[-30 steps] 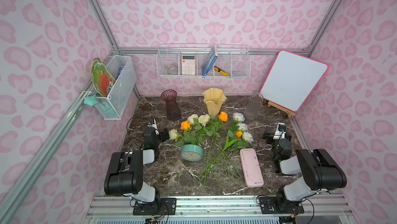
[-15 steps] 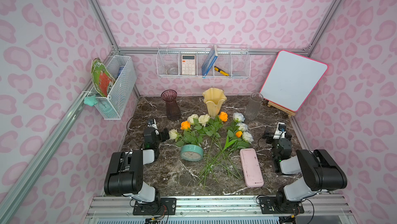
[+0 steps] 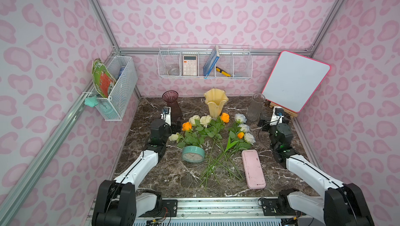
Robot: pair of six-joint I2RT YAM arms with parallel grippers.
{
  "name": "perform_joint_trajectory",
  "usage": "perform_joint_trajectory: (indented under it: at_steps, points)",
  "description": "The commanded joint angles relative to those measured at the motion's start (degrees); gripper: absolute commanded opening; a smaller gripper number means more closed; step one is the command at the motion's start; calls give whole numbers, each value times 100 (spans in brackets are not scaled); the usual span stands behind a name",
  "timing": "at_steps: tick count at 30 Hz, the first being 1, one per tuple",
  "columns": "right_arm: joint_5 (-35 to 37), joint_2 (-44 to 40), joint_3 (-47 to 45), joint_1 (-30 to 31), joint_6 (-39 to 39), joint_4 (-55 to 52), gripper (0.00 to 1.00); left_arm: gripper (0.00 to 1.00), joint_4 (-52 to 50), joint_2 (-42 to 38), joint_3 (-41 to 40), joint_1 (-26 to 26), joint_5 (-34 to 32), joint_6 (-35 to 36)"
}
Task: Arrange the flowers in different vases according to their colors
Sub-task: Move the distractor to the center of the board.
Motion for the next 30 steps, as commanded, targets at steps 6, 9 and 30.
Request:
perform_joint_trajectory:
  at_steps: [6, 9, 30]
  points:
    - [-801, -817, 656, 1052, 2041, -3899, 99, 99, -5352, -439, 2447, -373, 2934, 2957]
    - [-868, -782, 613, 1609, 2521, -4364, 99, 99, -7089, -167, 3124, -744, 2743, 3724]
    - [-962, -810, 230, 2107, 3157, -5324, 99, 94, -7424, 1391, 2569, -1724, 1495, 4994]
